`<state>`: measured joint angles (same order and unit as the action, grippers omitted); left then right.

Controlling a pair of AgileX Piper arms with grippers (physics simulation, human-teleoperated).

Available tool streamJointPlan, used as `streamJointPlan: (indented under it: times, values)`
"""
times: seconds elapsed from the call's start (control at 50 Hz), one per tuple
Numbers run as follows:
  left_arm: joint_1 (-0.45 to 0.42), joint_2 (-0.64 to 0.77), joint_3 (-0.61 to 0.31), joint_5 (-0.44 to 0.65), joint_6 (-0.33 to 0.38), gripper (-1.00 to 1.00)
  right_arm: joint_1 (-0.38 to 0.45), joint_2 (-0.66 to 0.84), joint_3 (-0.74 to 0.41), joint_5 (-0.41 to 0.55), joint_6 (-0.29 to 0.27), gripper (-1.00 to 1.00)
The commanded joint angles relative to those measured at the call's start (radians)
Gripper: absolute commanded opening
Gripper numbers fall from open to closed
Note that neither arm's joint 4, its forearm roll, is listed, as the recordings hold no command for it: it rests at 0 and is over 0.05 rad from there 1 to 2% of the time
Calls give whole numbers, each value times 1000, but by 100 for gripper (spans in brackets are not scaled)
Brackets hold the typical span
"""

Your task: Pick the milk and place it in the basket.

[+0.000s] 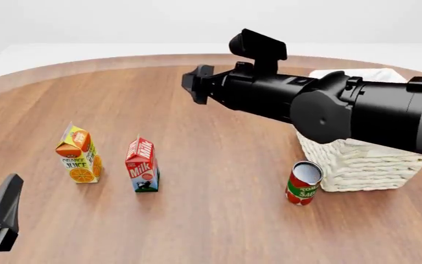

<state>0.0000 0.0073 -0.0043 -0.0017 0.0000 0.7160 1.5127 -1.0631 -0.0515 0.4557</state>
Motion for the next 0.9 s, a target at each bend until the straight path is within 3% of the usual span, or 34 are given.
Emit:
streamJointPlan:
  times: [0.02, 0.66, 0.9]
  values:
    - [0, 0, 0, 0, 0, 100, 14, 76, -68, 23, 18, 100]
    - [0, 0, 0, 0, 0, 100, 37, 254, -152, -34, 94, 100]
    - [0, 0, 0, 0, 0, 100, 41, 301, -144, -65, 166, 100]
